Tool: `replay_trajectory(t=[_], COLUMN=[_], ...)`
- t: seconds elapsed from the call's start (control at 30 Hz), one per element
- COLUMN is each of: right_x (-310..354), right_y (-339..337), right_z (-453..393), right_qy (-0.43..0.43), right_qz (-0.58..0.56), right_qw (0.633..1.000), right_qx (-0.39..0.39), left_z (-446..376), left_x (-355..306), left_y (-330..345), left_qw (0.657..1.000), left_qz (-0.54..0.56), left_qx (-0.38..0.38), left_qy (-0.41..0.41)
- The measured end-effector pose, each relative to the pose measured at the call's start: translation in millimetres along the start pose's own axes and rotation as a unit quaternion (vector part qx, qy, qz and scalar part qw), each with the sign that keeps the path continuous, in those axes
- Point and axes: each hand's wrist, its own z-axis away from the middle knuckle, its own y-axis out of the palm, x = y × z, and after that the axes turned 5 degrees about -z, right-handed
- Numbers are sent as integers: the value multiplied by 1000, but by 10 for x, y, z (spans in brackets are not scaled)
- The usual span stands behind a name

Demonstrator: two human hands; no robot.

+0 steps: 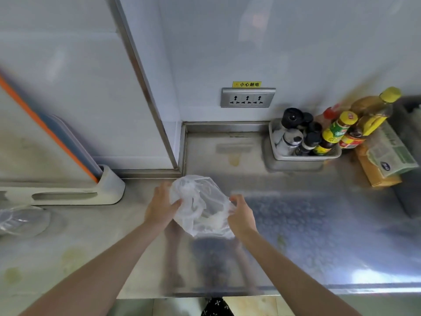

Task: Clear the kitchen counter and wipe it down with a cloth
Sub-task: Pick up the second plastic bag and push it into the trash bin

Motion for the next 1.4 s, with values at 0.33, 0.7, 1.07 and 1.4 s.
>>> replay_trajectory(t=[0.33, 0.7, 1.07, 1.4], right_x=[-319, -312, -940, -2744], right_y=[9, -330, -790, -1440], right_z=[178, 1139, 2794, 4731], right_qy=[-1, 2, -72, -49], right_qz=[-99, -414, -465, -319], right_qw=[995, 896, 851, 845], right_qx=[4, -162, -233, -426], left_z=[116, 684, 2492, 4380], left_x=[-60, -373, -1625, -2203], left_y=[343, 116, 487, 1670], left_qw=[962, 982, 823, 714], left_qz=[190, 35, -25, -18], left_qx=[190, 69, 366, 521], left_qy=[-41, 174, 434, 467])
